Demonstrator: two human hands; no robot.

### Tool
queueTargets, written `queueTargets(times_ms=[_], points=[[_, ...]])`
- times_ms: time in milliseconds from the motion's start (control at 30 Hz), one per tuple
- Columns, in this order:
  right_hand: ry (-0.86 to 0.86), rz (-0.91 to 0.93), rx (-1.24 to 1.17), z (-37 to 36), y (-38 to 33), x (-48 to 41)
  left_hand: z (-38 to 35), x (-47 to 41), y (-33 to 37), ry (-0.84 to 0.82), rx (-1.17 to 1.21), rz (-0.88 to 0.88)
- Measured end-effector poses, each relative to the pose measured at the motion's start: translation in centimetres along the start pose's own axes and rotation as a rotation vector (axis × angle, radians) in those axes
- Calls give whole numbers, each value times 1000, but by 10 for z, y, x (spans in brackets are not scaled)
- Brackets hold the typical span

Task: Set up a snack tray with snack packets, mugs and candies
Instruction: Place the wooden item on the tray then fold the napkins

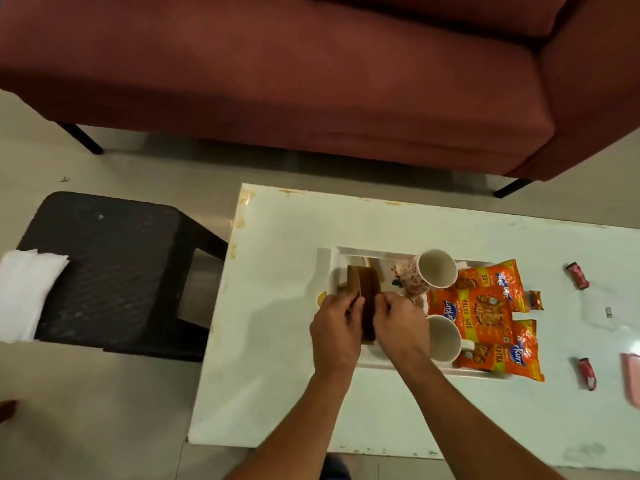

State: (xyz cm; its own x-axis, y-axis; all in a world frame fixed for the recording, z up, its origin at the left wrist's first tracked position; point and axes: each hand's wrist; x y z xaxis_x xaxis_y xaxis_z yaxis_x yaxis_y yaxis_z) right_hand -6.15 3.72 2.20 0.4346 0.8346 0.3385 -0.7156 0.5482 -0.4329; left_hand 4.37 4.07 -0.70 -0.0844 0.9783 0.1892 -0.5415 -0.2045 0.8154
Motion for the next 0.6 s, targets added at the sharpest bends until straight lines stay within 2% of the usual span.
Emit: queueTargets(times_ms=[300,433,533,600], points=[[8,-15,52,-22,11,-10,-24,-8,-16,5,-32,25],[-3,-12,73,-13,15,-7,-17,-2,-16,18,-4,-27],[147,98,140,4,-5,5,13,-1,-14,136,67,-56],[243,225,103,8,-39,16,44,-8,-26,236,80,-99]])
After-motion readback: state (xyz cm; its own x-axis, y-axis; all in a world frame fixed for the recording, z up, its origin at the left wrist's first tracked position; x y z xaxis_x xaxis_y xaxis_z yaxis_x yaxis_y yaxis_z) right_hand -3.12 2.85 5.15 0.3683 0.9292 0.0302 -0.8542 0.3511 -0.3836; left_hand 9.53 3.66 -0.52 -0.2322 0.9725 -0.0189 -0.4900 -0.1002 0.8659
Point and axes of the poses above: each hand's wrist, its own x-axis away from the middle knuckle, its own z-axis out of the back of the hand, y = z × x, and after that the axes turned 1 degree about y, right-handed
